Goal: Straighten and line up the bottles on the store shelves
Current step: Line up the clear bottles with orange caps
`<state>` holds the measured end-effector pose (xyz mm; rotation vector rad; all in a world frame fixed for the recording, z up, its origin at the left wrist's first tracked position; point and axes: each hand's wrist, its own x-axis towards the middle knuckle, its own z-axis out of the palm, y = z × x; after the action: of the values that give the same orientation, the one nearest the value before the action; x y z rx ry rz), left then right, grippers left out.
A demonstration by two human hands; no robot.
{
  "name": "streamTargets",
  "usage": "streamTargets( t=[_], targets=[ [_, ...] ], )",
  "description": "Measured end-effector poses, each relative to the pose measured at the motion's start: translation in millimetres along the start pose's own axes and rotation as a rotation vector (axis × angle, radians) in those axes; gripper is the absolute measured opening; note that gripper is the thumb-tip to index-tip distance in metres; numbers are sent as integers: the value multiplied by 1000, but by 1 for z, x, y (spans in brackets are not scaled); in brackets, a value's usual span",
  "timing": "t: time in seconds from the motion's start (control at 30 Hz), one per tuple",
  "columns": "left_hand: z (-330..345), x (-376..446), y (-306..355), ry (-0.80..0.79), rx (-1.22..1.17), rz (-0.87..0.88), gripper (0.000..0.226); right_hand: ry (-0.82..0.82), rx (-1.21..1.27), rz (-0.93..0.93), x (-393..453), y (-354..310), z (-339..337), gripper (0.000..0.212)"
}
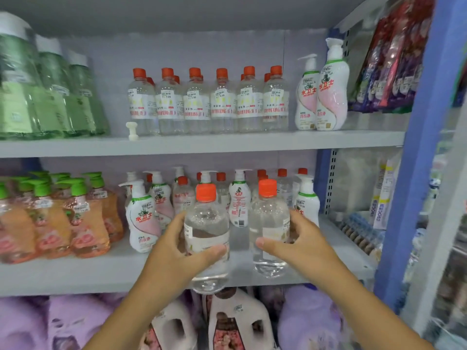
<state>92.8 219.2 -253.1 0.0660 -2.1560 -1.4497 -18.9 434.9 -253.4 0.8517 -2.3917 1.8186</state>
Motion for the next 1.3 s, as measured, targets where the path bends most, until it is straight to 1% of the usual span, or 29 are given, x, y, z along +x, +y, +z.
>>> streamTargets(
  t=[0.1,0.17,0.23,0.27,0.37,0.43,0.5,0.53,0.57,0.6,0.7,0.77,0.8,0.83,0.93,1.03,1.07,1.1,1.13,1.17,1.2,1.23,1.3],
  targets=[
    [-16,-18,76,48,6,162,66,2,0,-161,-17,-62,-31,48],
    [-25,-14,120,82,-22,254,58,32,23,-251,-19,-106,-52,52],
    [-33,6,155,113,-54,320,53,78,12,-326,-7,-142,-73,52],
    [-35,21,170,123,-34,349,54,107,1,-351,3,-157,-82,50],
    [-32,82,197,162,75,383,61,204,-100,-329,50,-183,-100,50],
    [-22,123,201,171,107,328,60,210,-118,-263,84,-185,-105,50],
    [-5,156,198,158,155,266,55,198,-159,-210,113,-176,-104,40],
    [3,170,193,145,177,241,51,198,-182,-188,125,-169,-102,41],
    [10,185,186,124,200,211,50,197,-200,-171,135,-163,-102,49],
    [16,199,178,104,225,181,54,212,-212,-141,147,-155,-103,56],
    [28,236,163,73,309,73,75,196,-300,-57,175,-146,-108,55],
    [34,253,164,57,335,-1,91,150,-427,12,194,-145,-114,75],
    [35,259,165,38,350,-10,93,130,-463,41,202,-147,-116,86],
    [35,263,166,5,371,-9,94,111,-482,70,205,-151,-118,92],
    [32,276,165,-114,425,-41,107,80,-490,112,216,-155,-120,94],
    [33,275,161,-132,441,-12,122,110,-574,64,226,-144,-112,104],
    [35,276,157,-140,458,7,118,109,-543,50,233,-137,-109,108],
    [37,276,154,-152,485,34,97,113,-518,29,235,-132,-107,110],
    [38,275,150,-182,507,46,68,110,-512,17,237,-128,-106,109],
    [36,276,148,-215,510,42,54,106,-516,8,236,-127,-106,102],
    [34,279,144,-239,500,18,51,91,-495,6,236,-127,-108,90],
    [31,282,141,-251,476,-11,55,71,-452,7,234,-126,-112,75],
    [29,284,137,-259,413,-43,67,17,-354,33,234,-121,-120,57]
  ],
)
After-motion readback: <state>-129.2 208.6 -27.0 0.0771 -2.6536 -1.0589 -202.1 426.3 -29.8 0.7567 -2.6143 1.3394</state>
